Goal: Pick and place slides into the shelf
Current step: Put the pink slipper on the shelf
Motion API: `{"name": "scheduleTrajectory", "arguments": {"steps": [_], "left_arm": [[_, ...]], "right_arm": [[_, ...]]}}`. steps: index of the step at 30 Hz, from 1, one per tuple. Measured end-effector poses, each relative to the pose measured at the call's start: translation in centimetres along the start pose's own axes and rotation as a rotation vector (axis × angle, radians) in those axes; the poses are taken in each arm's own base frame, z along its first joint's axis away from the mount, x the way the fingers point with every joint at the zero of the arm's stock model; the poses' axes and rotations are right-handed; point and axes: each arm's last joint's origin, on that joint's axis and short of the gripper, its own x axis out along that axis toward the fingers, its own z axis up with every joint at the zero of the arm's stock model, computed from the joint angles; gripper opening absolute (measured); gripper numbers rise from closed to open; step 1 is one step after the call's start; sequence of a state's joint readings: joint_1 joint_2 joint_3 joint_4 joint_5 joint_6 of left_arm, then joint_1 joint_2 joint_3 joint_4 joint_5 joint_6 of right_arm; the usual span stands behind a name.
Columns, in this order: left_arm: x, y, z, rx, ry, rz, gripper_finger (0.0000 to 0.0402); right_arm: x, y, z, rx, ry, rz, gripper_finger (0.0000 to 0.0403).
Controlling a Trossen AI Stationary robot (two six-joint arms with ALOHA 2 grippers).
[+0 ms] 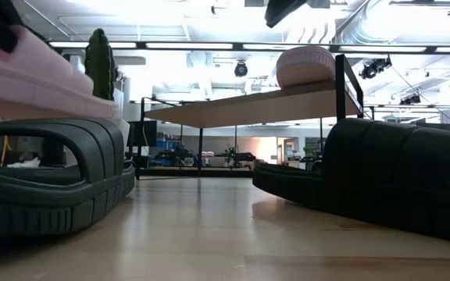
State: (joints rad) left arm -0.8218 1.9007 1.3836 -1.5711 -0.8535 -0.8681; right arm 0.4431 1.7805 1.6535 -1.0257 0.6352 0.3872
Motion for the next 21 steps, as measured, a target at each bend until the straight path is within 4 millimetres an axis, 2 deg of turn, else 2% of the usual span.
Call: {"name": "scheduleTrajectory", "arguments": {"steps": [13,16,21], "left_arm": [[4.4,2.9,2.2,0.024,0.104,0.069,0.0006],[4.4,3.6,2.9,0.013,0.09,0.073,0.0004],[2.7,5.2,4.7,-0.024,0.003,0.073,0.0007]], "right_arm": [[-0.2,-1.0,-1.6,0.032,0.114,-0.131,0.0193],[-0.2,-1.1,-1.7,0.042,0.121,-0.148,0.0193],[-0.2,-1.2,-1.8,0.04,0.116,-0.171,0.0193]]}}
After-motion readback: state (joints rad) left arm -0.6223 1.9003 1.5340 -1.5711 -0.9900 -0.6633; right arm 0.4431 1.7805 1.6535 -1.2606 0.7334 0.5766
